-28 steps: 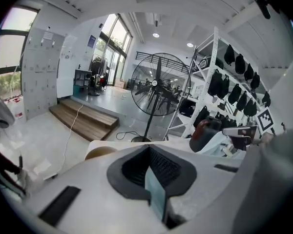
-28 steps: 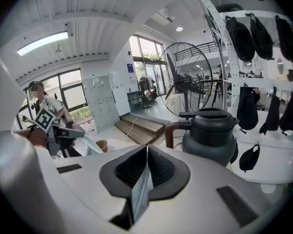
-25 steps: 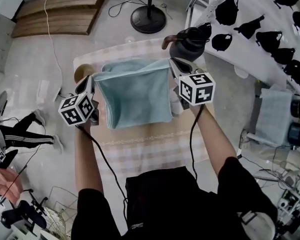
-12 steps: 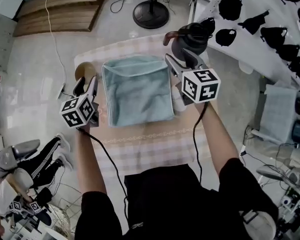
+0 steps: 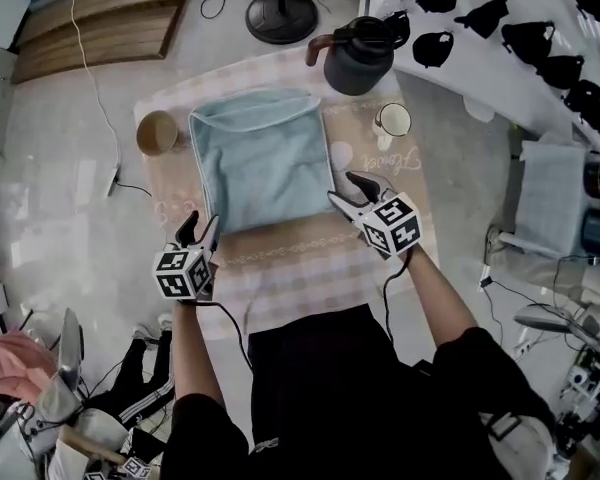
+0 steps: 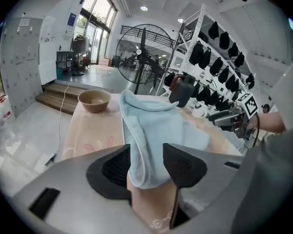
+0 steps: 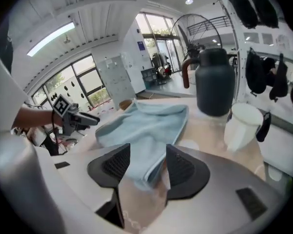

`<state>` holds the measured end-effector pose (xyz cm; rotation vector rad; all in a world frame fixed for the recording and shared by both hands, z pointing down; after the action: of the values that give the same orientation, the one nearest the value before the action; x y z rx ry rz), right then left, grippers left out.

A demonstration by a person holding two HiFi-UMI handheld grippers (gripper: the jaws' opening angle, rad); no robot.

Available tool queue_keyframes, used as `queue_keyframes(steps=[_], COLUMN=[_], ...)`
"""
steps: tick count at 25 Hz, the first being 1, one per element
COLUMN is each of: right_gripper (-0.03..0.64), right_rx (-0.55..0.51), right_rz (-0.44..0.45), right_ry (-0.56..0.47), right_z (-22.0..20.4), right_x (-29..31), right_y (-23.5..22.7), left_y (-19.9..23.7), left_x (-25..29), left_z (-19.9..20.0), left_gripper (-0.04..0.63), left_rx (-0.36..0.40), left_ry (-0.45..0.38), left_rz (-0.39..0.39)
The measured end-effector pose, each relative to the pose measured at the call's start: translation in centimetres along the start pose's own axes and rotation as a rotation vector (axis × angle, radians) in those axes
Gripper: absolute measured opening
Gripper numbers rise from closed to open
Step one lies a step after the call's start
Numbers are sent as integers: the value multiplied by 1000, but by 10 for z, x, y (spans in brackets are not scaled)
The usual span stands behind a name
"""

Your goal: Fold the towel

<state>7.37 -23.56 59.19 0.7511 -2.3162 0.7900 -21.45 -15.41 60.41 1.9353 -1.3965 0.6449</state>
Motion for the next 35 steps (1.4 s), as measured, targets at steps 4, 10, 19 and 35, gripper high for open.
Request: queue_keyframes(steps=[4, 10, 19, 35], right_gripper=[225, 225, 26, 23], right_rx=[2, 8, 34, -18], right_rz=[26, 56, 45, 9], right_ry=[60, 94, 120, 144], right_z=[-50, -65, -80, -136], right_x=[2, 20, 26, -47], right_y=[7, 9, 11, 63], left_y=[-12, -10, -19, -62], left_x=[-2, 16, 6, -76], left_z=[-26, -48, -71, -157], left_gripper=[192, 193, 26, 23], left_rx=[31, 117, 92, 29], left_ry=[8, 83, 97, 125], left_rz=[-38, -59, -104, -223])
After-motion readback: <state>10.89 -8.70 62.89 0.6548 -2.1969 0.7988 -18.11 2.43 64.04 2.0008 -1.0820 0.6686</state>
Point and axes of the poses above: the fingertips, and each gripper's own axes: x forward along the fingers, y to its left, z out of its top, the point moved 2 cm from there along -x, backward along the fingers, and after that the axes turned 5 degrees about x, right-handed, at the moved point
